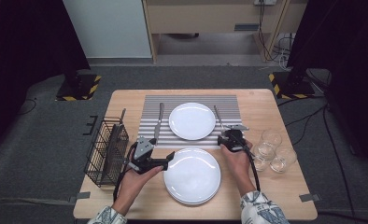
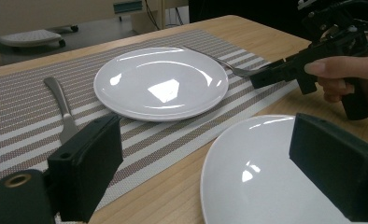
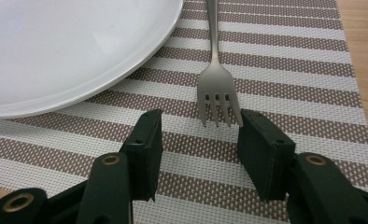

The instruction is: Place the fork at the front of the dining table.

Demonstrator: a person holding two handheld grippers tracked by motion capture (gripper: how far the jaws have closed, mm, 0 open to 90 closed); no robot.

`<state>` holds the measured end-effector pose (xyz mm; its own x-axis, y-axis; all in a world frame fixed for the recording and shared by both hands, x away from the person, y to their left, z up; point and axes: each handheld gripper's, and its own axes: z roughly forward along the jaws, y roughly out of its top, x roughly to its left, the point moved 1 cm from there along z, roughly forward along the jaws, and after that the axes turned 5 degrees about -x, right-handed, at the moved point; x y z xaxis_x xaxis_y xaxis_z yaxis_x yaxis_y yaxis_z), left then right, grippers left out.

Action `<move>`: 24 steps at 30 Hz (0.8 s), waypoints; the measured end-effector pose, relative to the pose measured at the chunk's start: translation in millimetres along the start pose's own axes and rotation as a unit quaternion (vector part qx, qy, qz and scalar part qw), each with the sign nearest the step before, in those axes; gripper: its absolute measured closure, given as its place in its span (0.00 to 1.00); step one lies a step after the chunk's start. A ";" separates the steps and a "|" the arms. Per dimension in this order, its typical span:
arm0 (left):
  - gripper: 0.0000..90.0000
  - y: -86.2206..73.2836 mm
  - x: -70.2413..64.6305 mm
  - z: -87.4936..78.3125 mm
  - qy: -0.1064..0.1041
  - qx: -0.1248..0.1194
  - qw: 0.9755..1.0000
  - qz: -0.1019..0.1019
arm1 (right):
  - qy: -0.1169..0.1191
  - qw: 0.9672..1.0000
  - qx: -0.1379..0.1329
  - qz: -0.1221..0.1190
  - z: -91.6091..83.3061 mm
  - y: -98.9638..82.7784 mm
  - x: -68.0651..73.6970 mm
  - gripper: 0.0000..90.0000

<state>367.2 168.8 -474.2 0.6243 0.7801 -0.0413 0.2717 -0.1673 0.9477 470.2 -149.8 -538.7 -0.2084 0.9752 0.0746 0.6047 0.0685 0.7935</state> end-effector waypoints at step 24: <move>0.10 -1.1 -1.3 1.3 -0.002 0.002 1.000 0.000 | -0.042 0.999 -0.014 -0.004 3.6 -0.1 1.3 0.77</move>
<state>367.0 167.2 -475.6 0.6274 0.7776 -0.0420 0.2749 -0.1707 0.9462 472.6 -147.7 -540.8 -0.1479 0.9888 0.0188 0.5810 0.0715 0.8108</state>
